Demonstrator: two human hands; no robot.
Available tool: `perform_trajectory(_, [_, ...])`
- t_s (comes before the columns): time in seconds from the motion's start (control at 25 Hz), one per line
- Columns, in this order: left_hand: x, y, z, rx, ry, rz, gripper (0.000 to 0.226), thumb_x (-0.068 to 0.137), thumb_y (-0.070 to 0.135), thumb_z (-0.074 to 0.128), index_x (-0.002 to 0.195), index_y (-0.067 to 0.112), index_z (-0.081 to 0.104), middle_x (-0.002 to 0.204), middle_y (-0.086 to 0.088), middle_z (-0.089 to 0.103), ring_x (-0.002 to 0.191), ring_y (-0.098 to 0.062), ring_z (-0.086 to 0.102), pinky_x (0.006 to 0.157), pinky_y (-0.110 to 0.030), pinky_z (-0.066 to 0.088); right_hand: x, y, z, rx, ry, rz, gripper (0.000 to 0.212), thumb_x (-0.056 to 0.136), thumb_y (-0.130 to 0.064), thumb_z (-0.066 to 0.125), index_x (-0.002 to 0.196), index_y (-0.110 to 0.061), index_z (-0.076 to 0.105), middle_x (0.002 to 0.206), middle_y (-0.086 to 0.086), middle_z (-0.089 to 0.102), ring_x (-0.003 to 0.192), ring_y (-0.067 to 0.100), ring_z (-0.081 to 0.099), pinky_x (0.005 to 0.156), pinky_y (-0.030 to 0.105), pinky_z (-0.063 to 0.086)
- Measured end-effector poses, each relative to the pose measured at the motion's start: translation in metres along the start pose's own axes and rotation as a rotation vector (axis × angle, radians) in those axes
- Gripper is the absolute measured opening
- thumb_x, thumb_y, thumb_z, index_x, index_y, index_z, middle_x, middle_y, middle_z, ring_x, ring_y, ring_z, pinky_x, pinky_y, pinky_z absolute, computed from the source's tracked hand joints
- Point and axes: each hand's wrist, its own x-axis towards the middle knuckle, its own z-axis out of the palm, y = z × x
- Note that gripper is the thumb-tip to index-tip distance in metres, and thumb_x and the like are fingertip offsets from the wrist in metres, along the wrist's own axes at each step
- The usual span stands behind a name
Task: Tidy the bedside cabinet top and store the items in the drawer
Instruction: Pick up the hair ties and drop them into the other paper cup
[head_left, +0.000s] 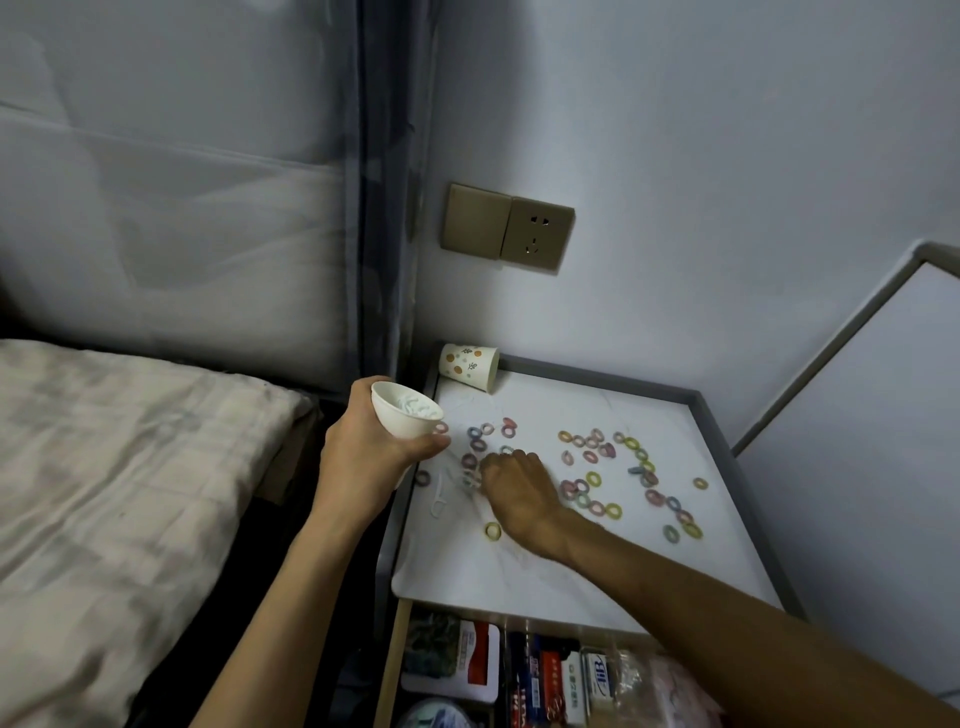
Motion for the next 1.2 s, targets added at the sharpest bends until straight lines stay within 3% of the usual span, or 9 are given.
perform_trajectory(0.28, [-0.002,0.001,0.005,0.072,-0.079,-0.004,0.066,0.055,0.029,0.092,0.106,0.034,0.050,0.087,0.014,0.064,0.067,0.007,0.063,0.050,-0.008,0.042,0.014,0.044,-0.075,0.762,0.227,-0.075,0.017,0.095,-0.020,0.061,0.104,-0.016,0.074,0.072,-0.007,0.068,0.063,0.011,0.065,0.062,0.022,0.051])
perform_trajectory(0.4, [-0.004,0.004,0.012,0.078,-0.127,0.005,0.065,0.053,0.030,0.090,0.105,0.035,0.052,0.087,0.012,0.066,0.069,0.003,0.064,0.052,-0.011,0.045,0.021,0.038,-0.115,0.707,0.132,-0.326,0.018,0.091,-0.020,0.066,0.105,-0.020,0.076,0.086,-0.009,0.074,0.077,0.002,0.065,0.071,0.017,0.052])
perform_trajectory(0.48, [-0.006,0.006,0.016,0.077,-0.154,0.023,0.067,0.052,0.033,0.089,0.107,0.038,0.052,0.089,0.014,0.067,0.078,-0.001,0.063,0.064,-0.025,0.051,0.025,0.024,-0.127,0.561,0.027,-0.487,0.018,0.089,-0.019,0.067,0.105,-0.018,0.076,0.097,-0.004,0.074,0.087,0.002,0.064,0.077,0.019,0.050])
perform_trajectory(0.6, [-0.005,0.009,0.021,0.040,-0.154,0.056,0.069,0.052,0.031,0.088,0.109,0.042,0.050,0.088,0.016,0.067,0.081,-0.001,0.063,0.064,-0.025,0.049,0.031,0.012,-0.130,0.489,-0.012,-0.575,0.022,0.088,-0.016,0.067,0.109,-0.015,0.074,0.101,0.000,0.071,0.085,0.002,0.061,0.076,0.018,0.046])
perform_trajectory(0.72, [-0.001,0.009,0.019,0.002,-0.120,0.053,0.070,0.052,0.033,0.090,0.109,0.043,0.051,0.090,0.015,0.067,0.079,0.005,0.062,0.056,-0.016,0.049,0.037,0.025,-0.130,0.804,0.080,-0.479,0.020,0.089,-0.018,0.066,0.108,-0.018,0.074,0.105,-0.007,0.071,0.094,-0.001,0.063,0.085,0.017,0.049])
perform_trajectory(0.84, [0.003,0.006,0.014,-0.031,-0.061,0.051,0.069,0.054,0.030,0.092,0.109,0.039,0.052,0.091,0.013,0.066,0.081,0.011,0.059,0.049,-0.007,0.044,0.052,0.050,-0.104,0.939,0.234,-0.248,0.018,0.094,-0.013,0.060,0.101,-0.017,0.076,0.099,-0.008,0.073,0.093,0.006,0.067,0.078,0.022,0.052])
perform_trajectory(0.96, [0.006,0.003,0.009,-0.053,-0.019,0.038,0.071,0.053,0.034,0.094,0.109,0.038,0.052,0.092,0.015,0.067,0.083,0.006,0.062,0.062,-0.010,0.045,0.074,0.078,-0.057,0.648,0.119,-0.003,0.024,0.096,-0.011,0.057,0.116,-0.014,0.070,0.118,0.002,0.068,0.110,0.018,0.063,0.085,0.016,0.043])
perform_trajectory(1.08, [0.012,-0.002,0.003,-0.064,0.015,0.017,0.071,0.052,0.034,0.094,0.110,0.038,0.052,0.093,0.016,0.067,0.085,0.006,0.061,0.065,-0.011,0.044,0.094,0.092,-0.018,0.437,-0.065,-0.002,0.033,0.099,-0.013,0.051,0.130,-0.010,0.061,0.137,0.009,0.056,0.125,0.026,0.052,0.102,0.031,0.040])
perform_trajectory(1.2, [0.017,-0.005,0.003,-0.067,0.022,0.010,0.072,0.052,0.034,0.094,0.111,0.037,0.052,0.094,0.015,0.066,0.086,0.002,0.061,0.066,-0.014,0.044,0.105,0.088,0.006,0.461,-0.075,-0.018,0.037,0.099,-0.022,0.052,0.135,-0.012,0.056,0.142,0.007,0.051,0.127,0.023,0.049,0.104,0.026,0.036])
